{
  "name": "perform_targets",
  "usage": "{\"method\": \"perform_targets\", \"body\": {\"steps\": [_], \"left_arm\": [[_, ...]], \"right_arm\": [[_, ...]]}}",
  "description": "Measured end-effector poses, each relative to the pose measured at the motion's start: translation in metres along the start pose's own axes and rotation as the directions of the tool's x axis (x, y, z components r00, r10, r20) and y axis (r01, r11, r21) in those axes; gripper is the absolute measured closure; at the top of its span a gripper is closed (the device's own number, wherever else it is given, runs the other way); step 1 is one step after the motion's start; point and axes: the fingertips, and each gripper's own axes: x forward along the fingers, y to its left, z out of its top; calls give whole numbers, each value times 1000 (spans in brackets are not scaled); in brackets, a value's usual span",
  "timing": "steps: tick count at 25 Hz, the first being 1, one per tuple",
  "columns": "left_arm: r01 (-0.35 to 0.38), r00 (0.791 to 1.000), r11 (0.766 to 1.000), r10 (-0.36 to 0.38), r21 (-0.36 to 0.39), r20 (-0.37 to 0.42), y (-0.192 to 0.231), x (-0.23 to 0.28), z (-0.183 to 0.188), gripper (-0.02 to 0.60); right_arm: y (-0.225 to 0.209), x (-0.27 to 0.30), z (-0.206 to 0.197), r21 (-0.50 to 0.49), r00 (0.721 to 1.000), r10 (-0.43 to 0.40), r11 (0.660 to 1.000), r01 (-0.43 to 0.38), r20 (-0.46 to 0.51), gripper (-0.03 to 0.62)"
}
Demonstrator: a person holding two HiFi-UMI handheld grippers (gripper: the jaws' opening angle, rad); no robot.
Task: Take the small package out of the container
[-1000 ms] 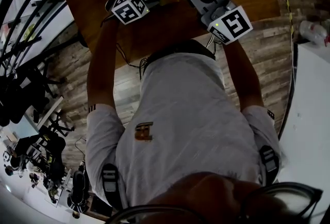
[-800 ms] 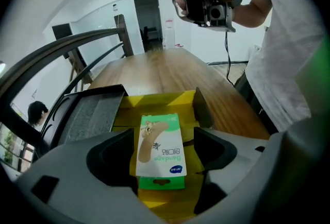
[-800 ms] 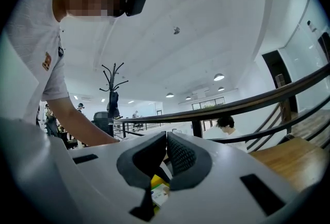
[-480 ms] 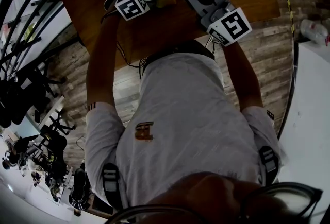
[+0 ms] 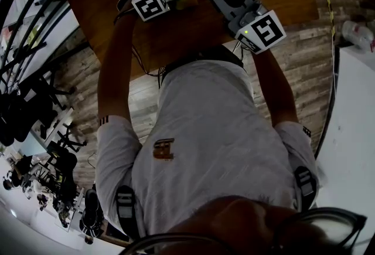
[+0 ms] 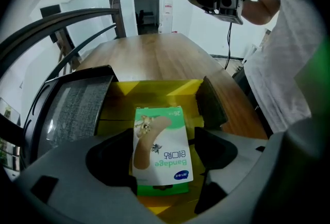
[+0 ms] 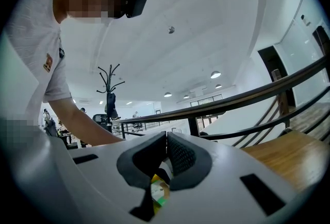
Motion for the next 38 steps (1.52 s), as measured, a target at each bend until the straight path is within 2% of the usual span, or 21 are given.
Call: {"method": "perform_targets", "body": {"steps": [13,24,32,35,38], "left_arm": [[29,1000,999,-30,-31,-6,8,9,-2,210],[8,1000,1000,-7,-21,15,4,7,6,212],[-54,990,997,61,-58,125,-1,-12,20,212],[-97,977,993,109,-73,181,0,-28,28,212],[-140,953,984,165,-115,256,0,-46,37,212]], "right_arm": [[-11,-9,-6,26,999,-29,999,30,-14,562],[-13,-21,-12,25,999,-32,999,33,-36,562],[-4,-23,-11,19,999,-19,1000,20,-32,562],[-1,-20,-8,14,999,-14,1000,15,-34,562],[4,-17,-5,9,999,-7,1000,8,-36,562]]}}
